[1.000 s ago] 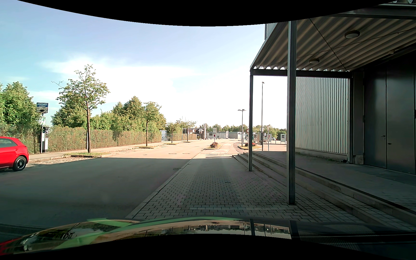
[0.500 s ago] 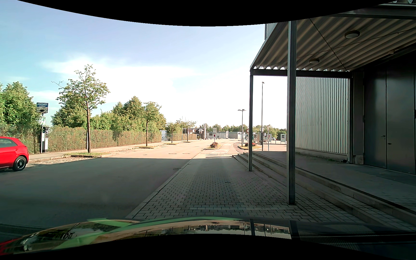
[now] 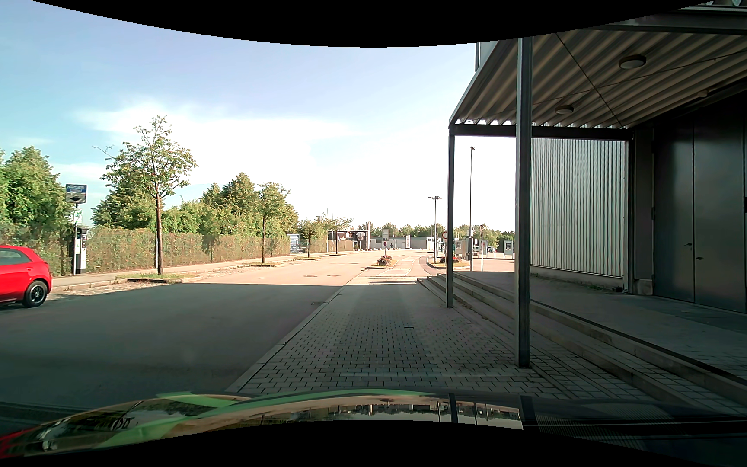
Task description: Follow the waypoints while adhering to traffic rules and regulations
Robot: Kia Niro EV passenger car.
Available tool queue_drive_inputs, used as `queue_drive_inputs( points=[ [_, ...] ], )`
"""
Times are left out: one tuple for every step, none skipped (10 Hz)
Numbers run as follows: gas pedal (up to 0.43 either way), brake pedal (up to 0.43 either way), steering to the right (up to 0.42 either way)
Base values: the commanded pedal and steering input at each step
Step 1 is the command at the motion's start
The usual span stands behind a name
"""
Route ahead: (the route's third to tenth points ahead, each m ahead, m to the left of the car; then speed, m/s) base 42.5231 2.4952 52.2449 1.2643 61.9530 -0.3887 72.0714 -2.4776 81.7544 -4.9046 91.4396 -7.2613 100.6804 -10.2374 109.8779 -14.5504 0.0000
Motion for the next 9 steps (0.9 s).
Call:
queue_drive_inputs(
  points=[
    [0.0,0.348,-0.067],
    [0.0,0.348,-0.068],
    [0.0,0.348,-0.067],
    [0.0,0.348,-0.068],
    [0.0,0.348,-0.068],
    [0.0,0.348,-0.067],
    [0.0,0.348,-0.067],
    [0.0,0.348,-0.068],
    [0.0,0.348,-0.067]
  ],
)
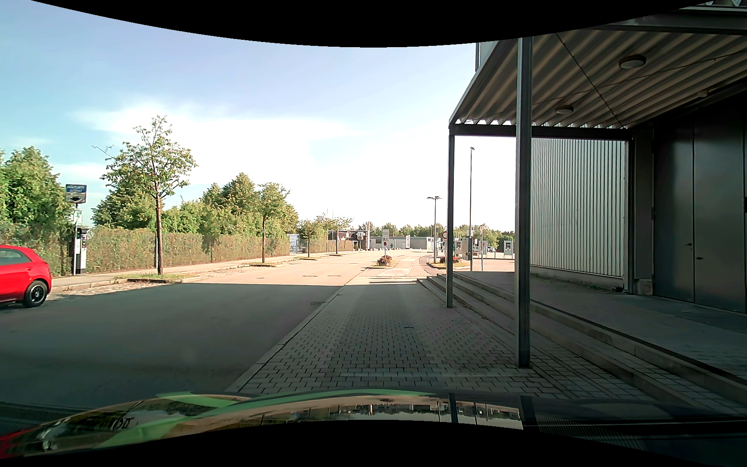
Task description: Follow the waypoints while adhering to traffic rules and regulations
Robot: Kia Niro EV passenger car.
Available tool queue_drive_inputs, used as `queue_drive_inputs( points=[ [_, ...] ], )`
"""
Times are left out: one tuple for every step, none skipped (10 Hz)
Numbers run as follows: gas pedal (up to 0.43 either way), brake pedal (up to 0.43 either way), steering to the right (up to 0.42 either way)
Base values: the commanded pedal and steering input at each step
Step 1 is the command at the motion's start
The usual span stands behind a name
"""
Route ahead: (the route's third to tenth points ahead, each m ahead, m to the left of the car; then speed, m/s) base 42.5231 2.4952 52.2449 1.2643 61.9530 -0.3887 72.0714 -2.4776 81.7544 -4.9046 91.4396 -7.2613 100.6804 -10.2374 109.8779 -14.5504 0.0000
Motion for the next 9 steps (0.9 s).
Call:
queue_drive_inputs(
  points=[
    [0.0,0.348,-0.068],
    [0.0,0.348,-0.067],
    [0.0,0.348,-0.068],
    [0.0,0.348,-0.067],
    [0.0,0.348,-0.067],
    [0.0,0.348,-0.067],
    [0.0,0.348,-0.067],
    [0.0,0.348,-0.068],
    [0.0,0.348,-0.067]
  ],
)
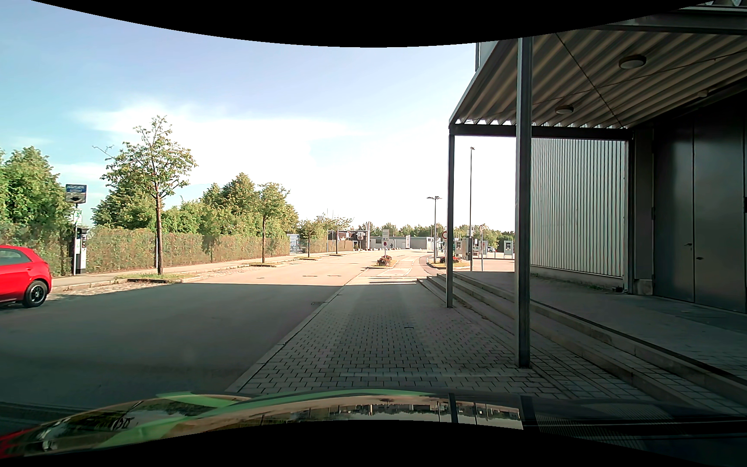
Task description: Follow the waypoints while adhering to traffic rules and regulations
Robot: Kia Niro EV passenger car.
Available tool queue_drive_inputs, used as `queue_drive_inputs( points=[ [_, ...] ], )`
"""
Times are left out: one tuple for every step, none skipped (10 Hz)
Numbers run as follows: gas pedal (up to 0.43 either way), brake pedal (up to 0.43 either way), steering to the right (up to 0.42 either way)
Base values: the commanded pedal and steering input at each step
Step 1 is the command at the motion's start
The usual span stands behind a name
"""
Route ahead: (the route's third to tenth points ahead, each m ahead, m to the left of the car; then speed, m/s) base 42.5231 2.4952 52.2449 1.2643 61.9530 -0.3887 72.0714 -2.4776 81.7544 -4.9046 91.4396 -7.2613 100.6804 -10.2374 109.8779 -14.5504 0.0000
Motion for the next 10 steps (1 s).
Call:
queue_drive_inputs(
  points=[
    [0.0,0.354,-0.068],
    [0.0,0.354,-0.068],
    [0.0,0.354,-0.068],
    [0.0,0.36,-0.068],
    [0.0,0.36,-0.068],
    [0.0,0.36,-0.068],
    [0.0,0.36,-0.068],
    [0.0,0.36,-0.067],
    [0.0,0.36,-0.068],
    [0.0,0.36,-0.068]
  ],
)
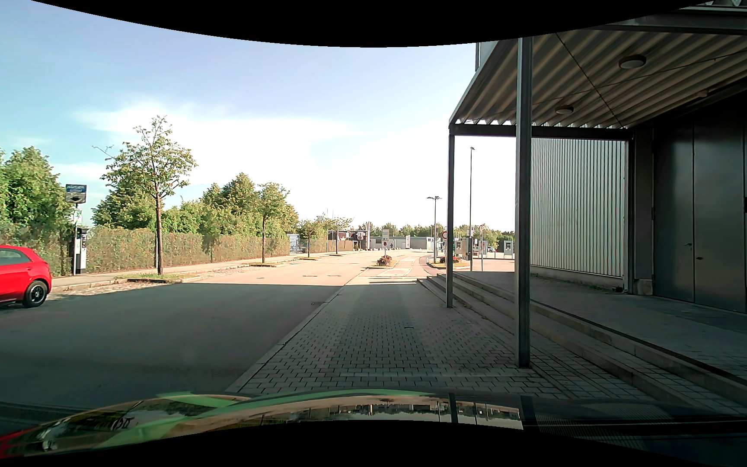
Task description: Follow the waypoints while adhering to traffic rules and regulations
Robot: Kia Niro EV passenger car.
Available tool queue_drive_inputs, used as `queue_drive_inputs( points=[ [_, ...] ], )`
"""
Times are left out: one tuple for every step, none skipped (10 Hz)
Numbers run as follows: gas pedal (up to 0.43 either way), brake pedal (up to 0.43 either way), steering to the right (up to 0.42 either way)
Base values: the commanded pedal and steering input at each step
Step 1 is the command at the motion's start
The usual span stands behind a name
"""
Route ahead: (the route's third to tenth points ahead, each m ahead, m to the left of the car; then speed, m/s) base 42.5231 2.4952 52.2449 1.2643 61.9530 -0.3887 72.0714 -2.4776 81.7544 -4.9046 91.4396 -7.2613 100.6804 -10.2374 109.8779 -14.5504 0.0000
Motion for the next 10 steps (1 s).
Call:
queue_drive_inputs(
  points=[
    [0.0,0.36,-0.067],
    [0.0,0.36,-0.068],
    [0.0,0.36,-0.067],
    [0.0,0.36,-0.067],
    [0.0,0.36,-0.068],
    [0.0,0.36,-0.068],
    [0.0,0.36,-0.068],
    [0.0,0.36,-0.068],
    [0.0,0.36,-0.068],
    [0.0,0.36,-0.067]
  ],
)
